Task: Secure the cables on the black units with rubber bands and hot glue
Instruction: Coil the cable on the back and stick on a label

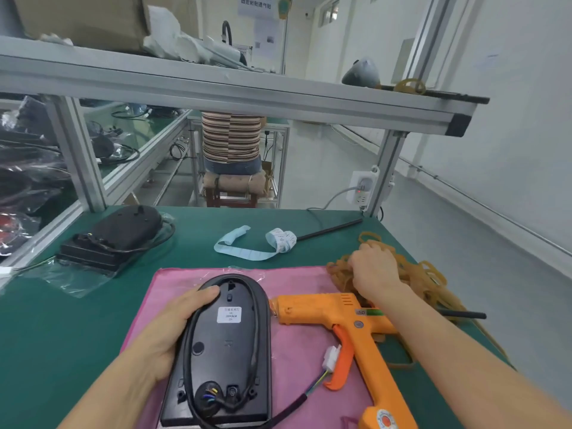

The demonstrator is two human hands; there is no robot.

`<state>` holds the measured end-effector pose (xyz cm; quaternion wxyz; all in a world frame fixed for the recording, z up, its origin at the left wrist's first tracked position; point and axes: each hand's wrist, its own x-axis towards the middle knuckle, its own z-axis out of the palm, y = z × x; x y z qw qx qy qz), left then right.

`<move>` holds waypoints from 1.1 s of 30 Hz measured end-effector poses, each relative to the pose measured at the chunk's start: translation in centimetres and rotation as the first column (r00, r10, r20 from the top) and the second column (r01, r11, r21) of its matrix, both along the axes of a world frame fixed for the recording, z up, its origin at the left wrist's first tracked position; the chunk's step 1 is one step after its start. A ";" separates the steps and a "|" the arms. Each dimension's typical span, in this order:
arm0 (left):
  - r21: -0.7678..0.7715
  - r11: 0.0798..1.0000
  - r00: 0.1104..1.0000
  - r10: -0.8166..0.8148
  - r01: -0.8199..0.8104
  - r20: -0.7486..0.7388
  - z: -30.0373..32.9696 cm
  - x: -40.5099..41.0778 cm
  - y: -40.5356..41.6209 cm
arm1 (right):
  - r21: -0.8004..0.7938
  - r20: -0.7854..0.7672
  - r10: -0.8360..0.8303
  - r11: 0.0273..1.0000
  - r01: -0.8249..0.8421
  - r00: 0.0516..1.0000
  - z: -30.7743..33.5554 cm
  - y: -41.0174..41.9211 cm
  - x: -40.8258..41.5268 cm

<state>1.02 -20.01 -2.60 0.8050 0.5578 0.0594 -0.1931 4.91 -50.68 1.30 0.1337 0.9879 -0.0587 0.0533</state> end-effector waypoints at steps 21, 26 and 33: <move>-0.293 0.948 0.993 -0.112 0.121 0.047 1.1 -1.5 0.9 | 0.982 -0.188 0.402 0.050 0.183 0.896 1.4 12.9 0.1; -0.274 0.955 0.993 -0.116 0.117 0.020 0.9 -1.0 0.7 | 0.813 -0.134 0.500 -0.439 0.384 0.856 0.6 12.6 0.4; -0.208 0.976 0.994 -0.047 0.067 0.098 0.9 -0.8 0.1 | 0.395 0.120 0.292 -0.891 0.224 0.949 0.5 11.3 1.6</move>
